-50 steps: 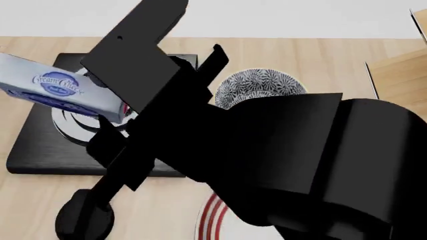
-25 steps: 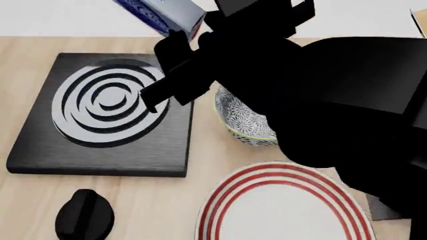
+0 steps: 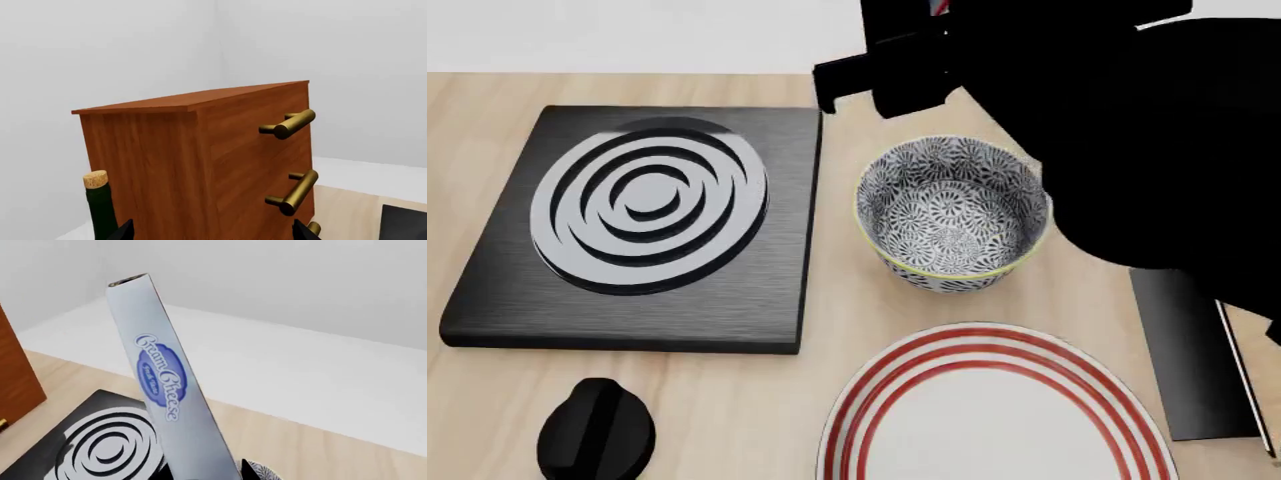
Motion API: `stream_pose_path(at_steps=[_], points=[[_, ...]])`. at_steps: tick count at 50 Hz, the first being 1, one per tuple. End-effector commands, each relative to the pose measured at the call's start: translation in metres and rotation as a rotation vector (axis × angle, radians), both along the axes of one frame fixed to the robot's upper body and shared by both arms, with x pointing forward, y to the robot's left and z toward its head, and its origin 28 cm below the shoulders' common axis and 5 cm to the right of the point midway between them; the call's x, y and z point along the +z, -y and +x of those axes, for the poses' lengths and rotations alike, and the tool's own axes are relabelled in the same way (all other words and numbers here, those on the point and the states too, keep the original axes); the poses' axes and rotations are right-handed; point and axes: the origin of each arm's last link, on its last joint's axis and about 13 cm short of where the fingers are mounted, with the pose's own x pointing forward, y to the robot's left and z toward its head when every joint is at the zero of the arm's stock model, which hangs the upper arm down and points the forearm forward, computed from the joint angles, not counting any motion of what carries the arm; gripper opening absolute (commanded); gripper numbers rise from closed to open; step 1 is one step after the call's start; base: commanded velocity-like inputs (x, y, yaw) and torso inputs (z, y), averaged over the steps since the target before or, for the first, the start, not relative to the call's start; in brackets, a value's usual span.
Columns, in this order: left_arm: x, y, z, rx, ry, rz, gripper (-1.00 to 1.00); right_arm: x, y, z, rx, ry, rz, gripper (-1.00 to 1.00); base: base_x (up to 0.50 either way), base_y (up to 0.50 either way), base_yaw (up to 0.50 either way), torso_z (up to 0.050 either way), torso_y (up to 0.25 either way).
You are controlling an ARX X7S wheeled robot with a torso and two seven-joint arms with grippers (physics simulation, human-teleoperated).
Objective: Pick up the cream cheese and put it in the bowl.
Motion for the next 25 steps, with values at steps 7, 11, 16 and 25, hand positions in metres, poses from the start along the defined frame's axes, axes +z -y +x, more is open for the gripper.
stream_pose_path(at_steps=[7,11,16,25], points=[[0.000,0.000,0.000,0.001,0.001,-0.002,1.00,0.004,0.010,0.004,-0.160,-0.018,0.026,-1.00,0.00,0.00,0.00,0.000,0.002],[0.000,0.000,0.000,0.001,0.001,-0.001,1.00,0.006,0.012,0.006,-0.203,-0.030,0.033,-1.00,0.00,0.00,0.00,0.000,0.000],[0.000,0.000,0.000,0.001,0.000,-0.002,1.00,0.009,0.014,0.007,-0.204,-0.064,0.052,-1.00,0.00,0.00,0.00,0.000,0.000],[0.000,0.000,0.000,0.001,0.001,-0.002,1.00,0.015,0.015,0.008,-0.156,-0.142,0.119,-1.00,0.00,0.00,0.00,0.000,0.000]])
